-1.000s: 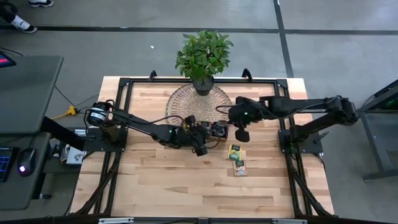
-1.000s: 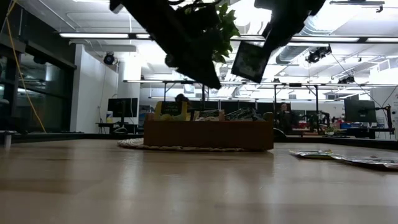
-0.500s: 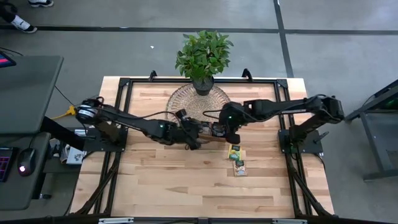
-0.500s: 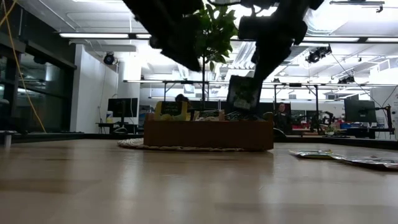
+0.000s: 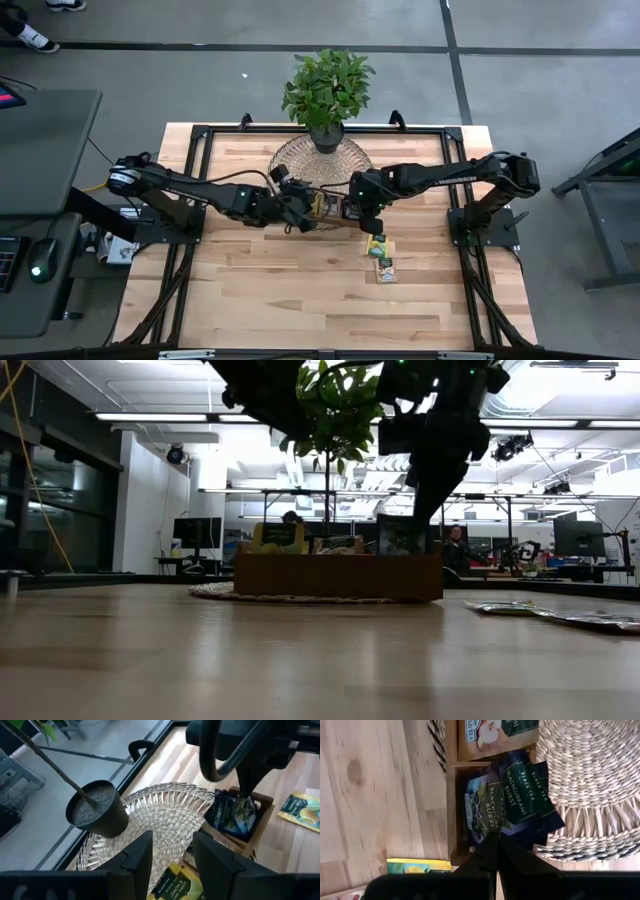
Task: Pick & Place Tea
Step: Put the violet tea bag into the right section of the wooden organizer, then put the green tea bag into the left section of the wooden organizer
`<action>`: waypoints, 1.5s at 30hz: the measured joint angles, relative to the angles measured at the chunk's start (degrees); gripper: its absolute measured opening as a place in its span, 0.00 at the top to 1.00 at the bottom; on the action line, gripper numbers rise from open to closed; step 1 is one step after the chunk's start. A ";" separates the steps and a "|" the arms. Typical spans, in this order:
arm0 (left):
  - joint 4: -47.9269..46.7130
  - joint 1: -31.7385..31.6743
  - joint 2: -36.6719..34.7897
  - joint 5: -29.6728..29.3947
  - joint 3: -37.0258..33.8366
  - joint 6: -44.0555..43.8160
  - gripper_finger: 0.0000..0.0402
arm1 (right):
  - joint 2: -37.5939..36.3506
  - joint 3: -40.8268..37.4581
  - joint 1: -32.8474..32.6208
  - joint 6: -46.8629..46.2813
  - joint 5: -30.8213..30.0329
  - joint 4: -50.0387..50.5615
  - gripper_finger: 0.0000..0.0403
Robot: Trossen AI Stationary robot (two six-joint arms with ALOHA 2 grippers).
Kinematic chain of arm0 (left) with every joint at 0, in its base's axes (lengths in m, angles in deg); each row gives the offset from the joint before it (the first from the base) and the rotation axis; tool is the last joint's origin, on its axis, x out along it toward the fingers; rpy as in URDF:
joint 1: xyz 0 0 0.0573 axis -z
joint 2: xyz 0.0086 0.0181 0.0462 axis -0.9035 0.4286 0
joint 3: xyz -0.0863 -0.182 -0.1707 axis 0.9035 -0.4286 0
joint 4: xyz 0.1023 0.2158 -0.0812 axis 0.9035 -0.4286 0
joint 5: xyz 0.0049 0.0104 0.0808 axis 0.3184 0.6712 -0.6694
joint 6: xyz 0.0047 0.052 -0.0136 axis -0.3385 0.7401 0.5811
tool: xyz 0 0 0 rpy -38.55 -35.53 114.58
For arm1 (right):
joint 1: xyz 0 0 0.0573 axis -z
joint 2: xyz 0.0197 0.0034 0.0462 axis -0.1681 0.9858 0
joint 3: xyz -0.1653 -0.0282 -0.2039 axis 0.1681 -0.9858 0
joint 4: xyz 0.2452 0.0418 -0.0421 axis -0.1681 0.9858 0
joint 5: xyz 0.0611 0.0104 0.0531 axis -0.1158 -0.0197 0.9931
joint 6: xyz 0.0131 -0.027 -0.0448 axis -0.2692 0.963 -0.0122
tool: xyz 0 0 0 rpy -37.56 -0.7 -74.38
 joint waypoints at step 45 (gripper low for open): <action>13.92 0.57 5.81 22.87 -0.13 -2.75 0.66 | -11.52 0.04 1.26 -8.25 0.86 14.35 0.54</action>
